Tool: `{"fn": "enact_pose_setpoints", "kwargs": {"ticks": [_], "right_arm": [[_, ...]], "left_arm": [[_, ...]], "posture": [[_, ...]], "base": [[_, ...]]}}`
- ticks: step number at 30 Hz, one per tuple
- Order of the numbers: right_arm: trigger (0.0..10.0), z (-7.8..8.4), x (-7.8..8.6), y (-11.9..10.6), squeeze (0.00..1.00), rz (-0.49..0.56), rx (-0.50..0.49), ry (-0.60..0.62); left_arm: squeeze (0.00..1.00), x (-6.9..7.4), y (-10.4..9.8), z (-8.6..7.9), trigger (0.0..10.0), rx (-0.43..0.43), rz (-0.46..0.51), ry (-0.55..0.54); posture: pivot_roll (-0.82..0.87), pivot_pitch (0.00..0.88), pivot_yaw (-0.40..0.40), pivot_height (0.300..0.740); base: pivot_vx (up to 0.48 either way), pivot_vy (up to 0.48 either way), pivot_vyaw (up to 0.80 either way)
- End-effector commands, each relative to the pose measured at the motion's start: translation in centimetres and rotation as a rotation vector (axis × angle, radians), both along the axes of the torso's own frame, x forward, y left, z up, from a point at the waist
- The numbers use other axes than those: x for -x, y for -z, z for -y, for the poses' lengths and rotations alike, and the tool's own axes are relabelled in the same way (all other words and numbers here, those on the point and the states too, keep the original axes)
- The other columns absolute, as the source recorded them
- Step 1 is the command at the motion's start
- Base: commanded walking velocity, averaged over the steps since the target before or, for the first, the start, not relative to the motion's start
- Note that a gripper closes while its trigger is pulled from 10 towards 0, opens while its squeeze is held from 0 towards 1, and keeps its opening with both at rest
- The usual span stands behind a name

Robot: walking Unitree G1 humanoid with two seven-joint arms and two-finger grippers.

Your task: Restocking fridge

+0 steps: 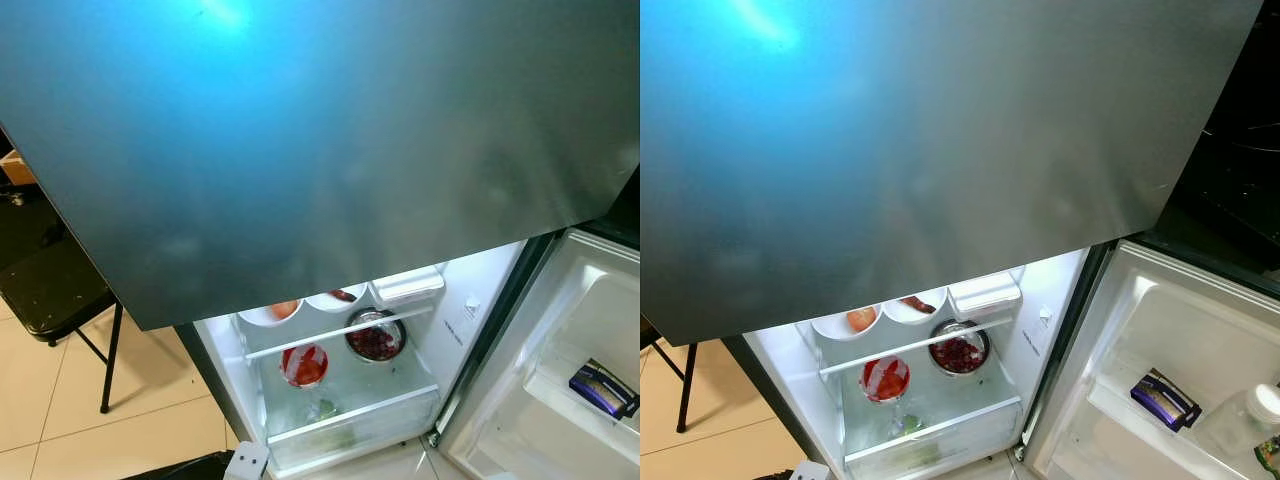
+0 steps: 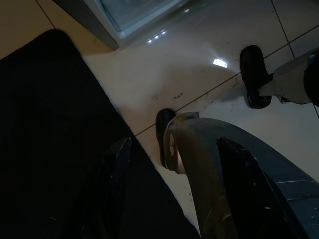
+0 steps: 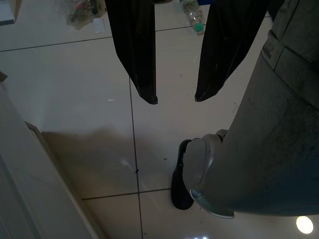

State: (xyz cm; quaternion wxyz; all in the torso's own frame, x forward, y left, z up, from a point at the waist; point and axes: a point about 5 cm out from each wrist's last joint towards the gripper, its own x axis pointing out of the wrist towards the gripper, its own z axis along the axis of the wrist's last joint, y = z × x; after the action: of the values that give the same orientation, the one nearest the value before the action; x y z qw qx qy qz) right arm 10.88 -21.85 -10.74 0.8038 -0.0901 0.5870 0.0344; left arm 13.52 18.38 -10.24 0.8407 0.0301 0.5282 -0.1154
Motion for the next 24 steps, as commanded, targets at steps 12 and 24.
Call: {"fn": "enact_pose_setpoints", "kwargs": {"ticks": [12,24], "right_arm": [[10.0,-0.24,0.33,0.14,0.00,-0.012,-0.007,0.008],[10.0,-0.27,0.37,0.16,0.00,-0.014,-0.009,0.008]], "left_arm": [[0.00,0.42,0.21,0.51,10.0,0.011,-0.019,0.006],[0.00,0.42,0.20,0.46,10.0,0.010,-0.020,0.005]], "posture": [[0.01,0.000,-0.020,0.740],[0.01,0.000,-0.020,0.740]], "base": [[0.000,0.000,0.00],[0.000,0.000,0.00]]}}
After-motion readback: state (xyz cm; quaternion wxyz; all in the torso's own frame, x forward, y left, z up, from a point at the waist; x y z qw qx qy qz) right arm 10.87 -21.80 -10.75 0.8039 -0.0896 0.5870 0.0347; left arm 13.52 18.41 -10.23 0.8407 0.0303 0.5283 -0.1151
